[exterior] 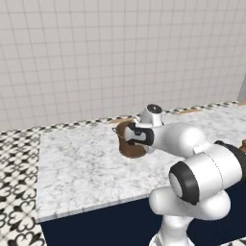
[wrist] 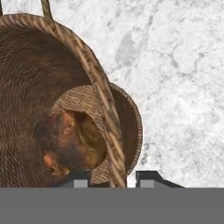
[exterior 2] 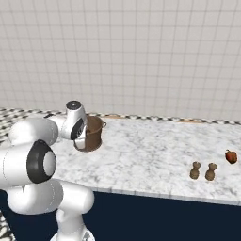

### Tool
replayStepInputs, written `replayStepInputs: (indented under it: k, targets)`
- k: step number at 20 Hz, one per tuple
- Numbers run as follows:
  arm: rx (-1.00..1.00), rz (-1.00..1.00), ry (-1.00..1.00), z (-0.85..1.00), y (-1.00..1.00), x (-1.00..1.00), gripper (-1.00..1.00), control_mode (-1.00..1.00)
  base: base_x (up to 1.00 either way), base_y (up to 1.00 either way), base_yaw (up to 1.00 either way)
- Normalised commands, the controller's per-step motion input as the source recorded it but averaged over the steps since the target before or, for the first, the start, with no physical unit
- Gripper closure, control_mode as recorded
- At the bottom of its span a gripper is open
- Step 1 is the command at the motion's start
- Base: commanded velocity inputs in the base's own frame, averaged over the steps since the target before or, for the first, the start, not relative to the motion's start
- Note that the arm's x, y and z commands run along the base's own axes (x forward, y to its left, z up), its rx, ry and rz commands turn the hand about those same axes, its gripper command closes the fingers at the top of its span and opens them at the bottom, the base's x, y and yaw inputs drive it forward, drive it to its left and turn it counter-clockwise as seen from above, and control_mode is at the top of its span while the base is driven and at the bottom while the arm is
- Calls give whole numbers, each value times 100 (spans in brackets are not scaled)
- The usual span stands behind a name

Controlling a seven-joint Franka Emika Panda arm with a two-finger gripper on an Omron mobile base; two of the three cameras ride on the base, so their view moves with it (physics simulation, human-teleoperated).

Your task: Open the cabinet, pick up the bread from the cabinet and place it in the basket. Then move the basket to the dining counter.

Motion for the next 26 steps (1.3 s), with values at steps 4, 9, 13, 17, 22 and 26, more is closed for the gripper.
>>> replayStepInputs:
  k: [4, 9, 13, 17, 22, 26]
  targets:
    - [0, 0, -31, 38, 2, -30, -100, -100, 0, 0, 0]
    - [0, 1, -38, 76, 3, -53, -100, -100, 0, 0, 0]
    - [-4, 9, -37, 92, 3, -78, -100, -100, 0, 0, 0]
    - [-12, 12, -20, 100, 0, -89, -100, -100, 0, 0, 0]
    - [-15, 13, -1, 98, 0, -87, -100, -100, 0, 0, 0]
    - [-13, 16, -7, 100, 0, -89, -100, -100, 0, 0, 0]
